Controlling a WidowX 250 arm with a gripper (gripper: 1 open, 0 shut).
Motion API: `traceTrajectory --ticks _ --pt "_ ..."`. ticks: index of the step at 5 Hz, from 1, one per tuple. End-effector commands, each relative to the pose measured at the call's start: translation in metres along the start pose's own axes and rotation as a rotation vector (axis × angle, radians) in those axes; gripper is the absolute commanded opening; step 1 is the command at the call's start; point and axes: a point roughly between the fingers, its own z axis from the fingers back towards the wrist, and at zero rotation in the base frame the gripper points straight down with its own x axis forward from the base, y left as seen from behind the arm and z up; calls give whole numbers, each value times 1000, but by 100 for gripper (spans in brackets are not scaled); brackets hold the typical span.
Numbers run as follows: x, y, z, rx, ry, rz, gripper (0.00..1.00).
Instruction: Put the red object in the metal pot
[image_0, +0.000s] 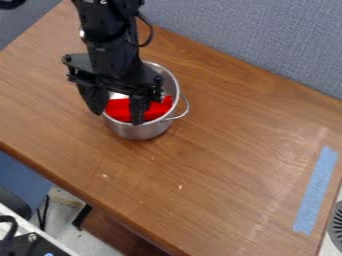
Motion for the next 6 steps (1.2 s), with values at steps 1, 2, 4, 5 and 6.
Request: traceTrajectory --ticks 1,2,4,5,6 --pt "9 1 15 -16 -36 61 100" --pt "19 -6 31 -28 -49 215 100" --pt "31 6 61 -47 -83 317 100" --pt "21 23 53 -1 -59 139 100" --pt "10 31 47 -11 -54 89 100"
